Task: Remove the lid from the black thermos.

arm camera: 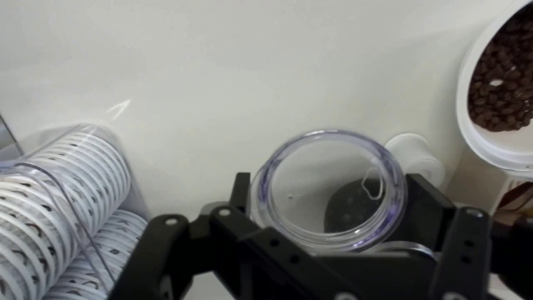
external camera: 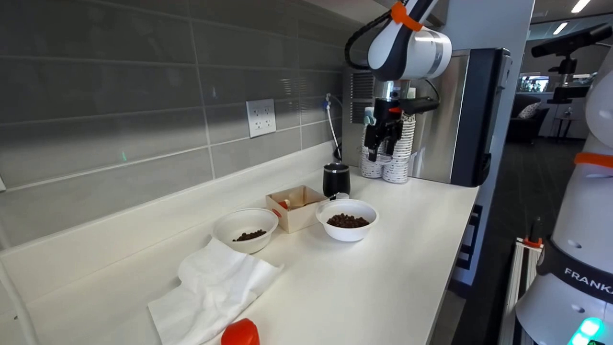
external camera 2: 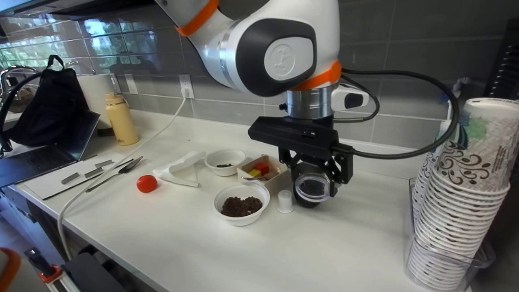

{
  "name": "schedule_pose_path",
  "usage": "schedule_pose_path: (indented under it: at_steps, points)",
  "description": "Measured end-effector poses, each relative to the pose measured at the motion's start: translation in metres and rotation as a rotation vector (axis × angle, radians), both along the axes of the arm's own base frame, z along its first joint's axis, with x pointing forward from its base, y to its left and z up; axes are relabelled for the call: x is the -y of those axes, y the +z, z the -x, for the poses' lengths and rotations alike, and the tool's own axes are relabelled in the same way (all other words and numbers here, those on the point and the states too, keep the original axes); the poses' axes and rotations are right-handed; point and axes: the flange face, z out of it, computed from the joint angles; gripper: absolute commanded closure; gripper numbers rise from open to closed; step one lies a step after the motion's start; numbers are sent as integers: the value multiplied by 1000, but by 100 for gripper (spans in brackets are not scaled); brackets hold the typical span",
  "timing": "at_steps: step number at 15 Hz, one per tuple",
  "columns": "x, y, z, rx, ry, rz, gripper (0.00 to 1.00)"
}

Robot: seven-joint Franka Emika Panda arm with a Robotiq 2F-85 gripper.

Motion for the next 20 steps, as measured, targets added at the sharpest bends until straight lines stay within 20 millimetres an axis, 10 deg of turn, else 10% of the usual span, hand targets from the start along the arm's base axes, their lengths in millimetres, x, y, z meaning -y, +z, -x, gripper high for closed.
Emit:
schedule_pose_path:
  at_steps: [12, 13, 20]
  points:
    - [10, -105, -37, -93, 15, -9, 35]
    - [11, -111, -41, -100, 15, -10, 2]
    - [20, -108, -54, -89, 25, 5, 0]
